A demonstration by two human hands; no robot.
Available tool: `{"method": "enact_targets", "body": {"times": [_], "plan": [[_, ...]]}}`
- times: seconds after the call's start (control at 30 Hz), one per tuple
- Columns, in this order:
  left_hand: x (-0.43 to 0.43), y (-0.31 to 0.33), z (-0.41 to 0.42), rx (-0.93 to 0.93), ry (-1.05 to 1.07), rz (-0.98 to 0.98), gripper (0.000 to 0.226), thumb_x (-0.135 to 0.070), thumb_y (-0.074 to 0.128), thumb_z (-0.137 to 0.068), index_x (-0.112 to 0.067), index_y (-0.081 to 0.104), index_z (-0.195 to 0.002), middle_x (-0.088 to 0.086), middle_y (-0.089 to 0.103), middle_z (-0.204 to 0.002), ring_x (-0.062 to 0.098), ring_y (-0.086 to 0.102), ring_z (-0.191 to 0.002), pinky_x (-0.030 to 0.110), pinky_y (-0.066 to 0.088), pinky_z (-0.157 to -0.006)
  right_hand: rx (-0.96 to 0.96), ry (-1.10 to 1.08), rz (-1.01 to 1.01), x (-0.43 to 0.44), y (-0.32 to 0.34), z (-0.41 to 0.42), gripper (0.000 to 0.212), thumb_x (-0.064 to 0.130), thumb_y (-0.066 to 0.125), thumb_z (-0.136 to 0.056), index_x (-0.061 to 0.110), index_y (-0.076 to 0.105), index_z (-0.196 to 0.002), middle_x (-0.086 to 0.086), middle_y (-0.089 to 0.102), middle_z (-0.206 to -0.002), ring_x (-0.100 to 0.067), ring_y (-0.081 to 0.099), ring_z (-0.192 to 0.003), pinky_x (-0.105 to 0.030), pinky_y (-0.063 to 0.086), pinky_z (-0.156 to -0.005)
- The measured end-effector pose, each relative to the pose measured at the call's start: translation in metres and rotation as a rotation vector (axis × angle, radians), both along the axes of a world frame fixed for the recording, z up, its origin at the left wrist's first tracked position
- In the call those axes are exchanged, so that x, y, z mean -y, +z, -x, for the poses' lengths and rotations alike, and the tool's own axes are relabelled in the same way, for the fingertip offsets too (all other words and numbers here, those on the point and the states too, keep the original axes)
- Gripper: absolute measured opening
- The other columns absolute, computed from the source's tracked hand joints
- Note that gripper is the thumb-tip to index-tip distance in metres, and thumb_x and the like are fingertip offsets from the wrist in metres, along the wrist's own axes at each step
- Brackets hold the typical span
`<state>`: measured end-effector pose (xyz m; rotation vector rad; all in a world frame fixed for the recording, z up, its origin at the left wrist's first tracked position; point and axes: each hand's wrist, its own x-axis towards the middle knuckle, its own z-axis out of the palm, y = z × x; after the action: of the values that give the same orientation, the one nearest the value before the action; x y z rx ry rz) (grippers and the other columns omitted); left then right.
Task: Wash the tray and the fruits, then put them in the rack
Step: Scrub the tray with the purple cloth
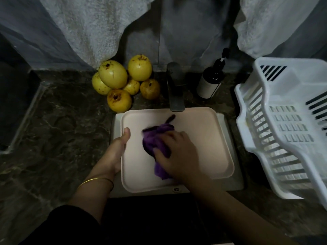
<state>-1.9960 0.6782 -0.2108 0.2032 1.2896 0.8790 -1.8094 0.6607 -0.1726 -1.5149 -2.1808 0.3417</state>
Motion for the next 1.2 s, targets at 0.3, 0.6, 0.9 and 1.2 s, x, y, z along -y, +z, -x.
{"method": "enact_targets", "body": {"times": [0.3,0.6,0.9,1.2], "plan": [[0.008,-0.01,0.006,-0.12,-0.002,0.012,0.041,-0.045,0.043,-0.098,-0.011,0.066,-0.101,0.013,0.072,-0.093,0.027,0.067,-0.089,0.036,0.051,-0.083,0.365,-0.035,0.269,-0.027,-0.033,-0.02,0.07,0.059,0.019,-0.086,0.026,0.039,-0.144,-0.004,0.037,-0.151,-0.03,0.033,-0.138,-0.046,0.024,-0.112],[0.003,-0.003,0.024,-0.163,-0.096,-0.022,0.039,-0.038,0.047,-0.097,-0.004,0.063,-0.11,0.016,0.07,-0.096,0.028,0.066,-0.083,0.036,0.053,-0.075,-0.076,-0.653,0.051,-0.062,-0.025,-0.072,0.028,0.01,0.048,-0.091,0.003,0.056,-0.117,-0.017,0.057,-0.114,-0.035,0.055,-0.101,-0.038,0.041,-0.076],[0.002,-0.005,0.022,-0.19,-0.192,-0.039,0.045,-0.038,0.049,-0.095,-0.001,0.06,-0.119,0.019,0.069,-0.104,0.032,0.066,-0.092,0.04,0.053,-0.083,0.361,-0.27,0.249,-0.077,-0.013,-0.019,0.037,0.035,0.042,-0.096,0.013,0.055,-0.122,-0.01,0.059,-0.123,-0.029,0.046,-0.115,-0.035,0.041,-0.085],[-0.003,0.0,0.015,-0.131,-0.099,-0.03,0.056,-0.056,0.04,-0.092,-0.013,0.064,-0.118,0.018,0.069,-0.108,0.033,0.063,-0.104,0.043,0.047,-0.096,0.128,0.259,0.209,-0.041,-0.009,0.046,0.055,0.025,0.055,-0.083,0.014,0.049,-0.137,-0.007,0.051,-0.138,-0.031,0.043,-0.12,-0.037,0.036,-0.097]]}}
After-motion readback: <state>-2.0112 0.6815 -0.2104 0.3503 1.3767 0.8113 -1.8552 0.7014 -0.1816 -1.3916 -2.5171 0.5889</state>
